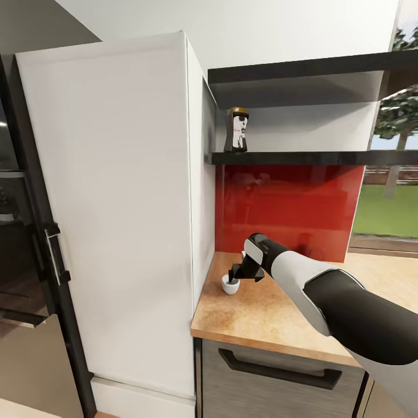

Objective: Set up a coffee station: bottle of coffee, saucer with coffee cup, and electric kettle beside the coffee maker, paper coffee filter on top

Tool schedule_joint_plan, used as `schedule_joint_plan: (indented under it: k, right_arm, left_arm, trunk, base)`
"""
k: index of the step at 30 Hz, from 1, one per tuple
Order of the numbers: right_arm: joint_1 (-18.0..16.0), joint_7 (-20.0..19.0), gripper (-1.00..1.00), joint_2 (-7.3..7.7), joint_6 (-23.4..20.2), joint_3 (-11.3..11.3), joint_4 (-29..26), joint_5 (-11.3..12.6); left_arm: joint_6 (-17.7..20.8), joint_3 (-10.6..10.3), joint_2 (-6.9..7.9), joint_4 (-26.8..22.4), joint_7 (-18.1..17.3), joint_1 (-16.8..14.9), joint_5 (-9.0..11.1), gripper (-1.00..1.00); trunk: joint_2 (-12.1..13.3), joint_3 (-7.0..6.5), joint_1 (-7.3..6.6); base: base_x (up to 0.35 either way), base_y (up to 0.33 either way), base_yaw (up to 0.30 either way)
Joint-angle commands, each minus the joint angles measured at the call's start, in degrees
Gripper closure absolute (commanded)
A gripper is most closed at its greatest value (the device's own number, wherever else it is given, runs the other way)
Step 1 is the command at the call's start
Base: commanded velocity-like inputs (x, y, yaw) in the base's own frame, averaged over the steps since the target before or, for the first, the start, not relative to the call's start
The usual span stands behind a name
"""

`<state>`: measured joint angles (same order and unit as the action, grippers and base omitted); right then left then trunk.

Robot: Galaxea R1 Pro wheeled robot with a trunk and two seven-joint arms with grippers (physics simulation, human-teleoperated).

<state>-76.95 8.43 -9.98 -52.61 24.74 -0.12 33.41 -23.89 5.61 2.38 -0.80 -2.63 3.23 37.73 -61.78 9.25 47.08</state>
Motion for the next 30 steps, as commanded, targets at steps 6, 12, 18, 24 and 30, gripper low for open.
schedule_joint_plan:
  k: [6, 12, 18, 24, 30]
  right_arm:
    - [-0.04, 0.4, -1.0, -0.02, -0.13, 0.14, 0.03, 0.6]
    - [-0.04, 0.37, -1.0, -0.02, -0.03, 0.14, 0.06, 0.6]
    - [-0.04, 0.36, -1.0, -0.02, 0.19, 0.14, 0.11, 0.6]
    - [-0.04, 0.36, -1.0, -0.02, 0.24, 0.13, 0.12, 0.6]
    - [-0.04, 0.36, -1.0, -0.02, 0.29, 0.13, 0.12, 0.6]
  left_arm:
    - [-0.06, 0.41, 0.0, -0.08, -0.27, 0.02, -0.13, -1.0]
    - [-0.1, 0.37, -0.02, -0.08, -0.27, 0.02, -0.11, -1.0]
    - [-0.1, 0.37, -0.08, -0.08, -0.27, 0.02, -0.11, -1.0]
    - [-0.1, 0.37, -0.07, -0.01, -0.27, 0.02, -0.11, -1.0]
    - [-0.09, 0.37, -0.01, 0.01, -0.27, 0.02, -0.11, -1.0]
  trunk:
    - [-0.05, 0.07, 0.01]
    - [-0.05, 0.07, 0.01]
    - [-0.85, 0.43, 0.45]
    - [-3.26, 1.51, 1.76]
    - [-5.66, 2.58, 3.08]
  base:
    - [0.142, 0.0, 0.0]
    - [0.061, 0.0, 0.0]
    - [0.008, 0.0, 0.0]
    - [0.0, 0.0, 0.0]
    - [0.0, 0.0, 0.0]
